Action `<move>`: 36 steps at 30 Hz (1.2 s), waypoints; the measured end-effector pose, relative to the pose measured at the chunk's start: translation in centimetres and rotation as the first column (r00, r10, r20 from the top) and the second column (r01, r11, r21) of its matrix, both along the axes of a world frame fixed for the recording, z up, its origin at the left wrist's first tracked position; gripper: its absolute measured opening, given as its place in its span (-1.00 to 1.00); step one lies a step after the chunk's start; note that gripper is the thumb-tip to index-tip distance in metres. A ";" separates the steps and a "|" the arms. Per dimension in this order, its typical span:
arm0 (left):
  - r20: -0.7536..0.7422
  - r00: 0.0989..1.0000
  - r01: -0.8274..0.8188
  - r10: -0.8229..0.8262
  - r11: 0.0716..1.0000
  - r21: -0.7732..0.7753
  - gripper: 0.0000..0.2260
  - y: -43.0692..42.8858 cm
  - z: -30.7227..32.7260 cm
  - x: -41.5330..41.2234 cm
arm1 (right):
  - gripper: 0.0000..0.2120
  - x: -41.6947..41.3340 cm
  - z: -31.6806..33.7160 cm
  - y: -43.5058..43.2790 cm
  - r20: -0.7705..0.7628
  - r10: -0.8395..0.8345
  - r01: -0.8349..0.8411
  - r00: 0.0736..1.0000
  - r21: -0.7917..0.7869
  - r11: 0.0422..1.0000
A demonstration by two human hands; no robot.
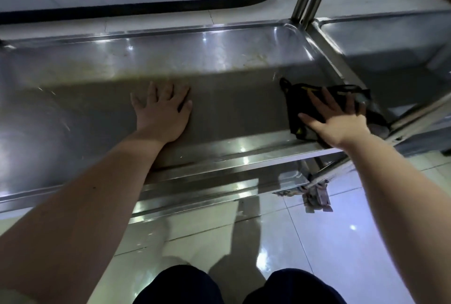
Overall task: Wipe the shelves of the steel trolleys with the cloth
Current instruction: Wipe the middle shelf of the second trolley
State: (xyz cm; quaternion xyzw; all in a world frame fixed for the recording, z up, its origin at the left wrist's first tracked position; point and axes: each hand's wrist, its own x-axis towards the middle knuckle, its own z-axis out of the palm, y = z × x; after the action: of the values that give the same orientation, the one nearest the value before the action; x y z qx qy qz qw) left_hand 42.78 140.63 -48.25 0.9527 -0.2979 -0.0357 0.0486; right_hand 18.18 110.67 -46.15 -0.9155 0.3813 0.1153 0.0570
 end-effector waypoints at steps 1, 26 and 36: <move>0.001 1.000 0.001 -0.001 1.000 -0.001 -0.53 0.0 0.0 0.0 | -0.21 1.1 -0.2 1.4 0.003 0.013 -0.013 1.000 -0.018 1.000; -0.030 0.999 0.010 -0.009 1.000 0.016 -0.54 0.1 0.5 -0.4 | -0.25 11.1 -1.1 14.0 0.134 0.283 -0.278 0.950 -0.051 0.959; 0.028 0.997 -0.077 0.075 0.995 0.068 -0.52 2.4 0.2 5.2 | -0.27 12.1 -1.3 16.0 0.082 0.348 -0.346 0.934 -0.034 0.937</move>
State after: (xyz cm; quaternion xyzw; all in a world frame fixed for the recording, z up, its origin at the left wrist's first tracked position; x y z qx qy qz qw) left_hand 48.00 143.03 -48.03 0.9648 -0.2605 -0.0319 0.0133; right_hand 30.28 126.65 -47.41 -0.9730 0.2119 0.0800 0.0434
